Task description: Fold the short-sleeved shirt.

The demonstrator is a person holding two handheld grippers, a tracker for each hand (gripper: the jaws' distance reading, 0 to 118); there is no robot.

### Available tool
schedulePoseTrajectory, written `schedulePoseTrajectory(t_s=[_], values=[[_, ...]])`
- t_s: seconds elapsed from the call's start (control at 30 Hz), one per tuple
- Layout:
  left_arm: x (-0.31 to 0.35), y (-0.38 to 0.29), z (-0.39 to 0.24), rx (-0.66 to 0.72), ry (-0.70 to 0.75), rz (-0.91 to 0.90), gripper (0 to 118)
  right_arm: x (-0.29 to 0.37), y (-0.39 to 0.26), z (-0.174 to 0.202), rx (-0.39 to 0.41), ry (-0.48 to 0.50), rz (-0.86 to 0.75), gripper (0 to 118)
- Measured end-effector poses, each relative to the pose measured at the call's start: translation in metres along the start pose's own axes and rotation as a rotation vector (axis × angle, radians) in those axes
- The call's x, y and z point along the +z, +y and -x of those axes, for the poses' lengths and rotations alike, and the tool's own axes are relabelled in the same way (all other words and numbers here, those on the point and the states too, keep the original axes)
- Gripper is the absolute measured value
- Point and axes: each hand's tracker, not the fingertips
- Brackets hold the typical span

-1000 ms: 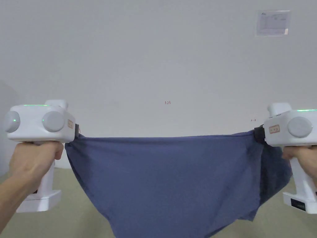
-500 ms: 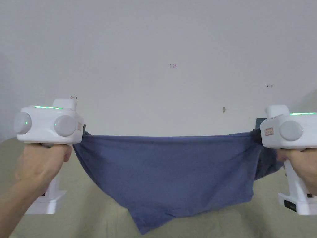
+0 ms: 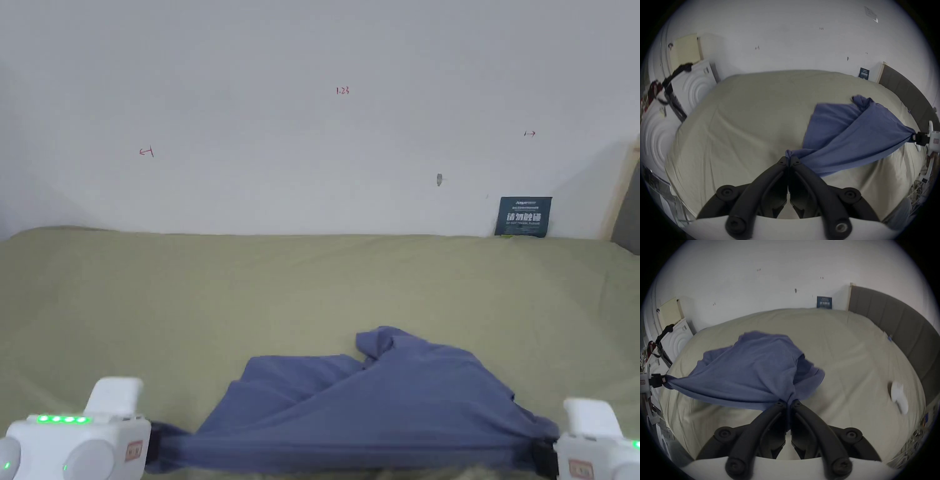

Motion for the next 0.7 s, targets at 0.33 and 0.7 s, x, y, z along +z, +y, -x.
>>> schedulePoseTrajectory(t_s=[0.33,0.7], values=[[0.047,-0.11,0.034,0.085,-0.017,0.071,0,0.075,-0.119,-0.008,-0.004,0.009,0.021,7],[0.084,-0.107,0.029,0.123,-0.078,-0.072,118,0.11,-0.101,-0.006,-0.075,0.015,-0.117,115]])
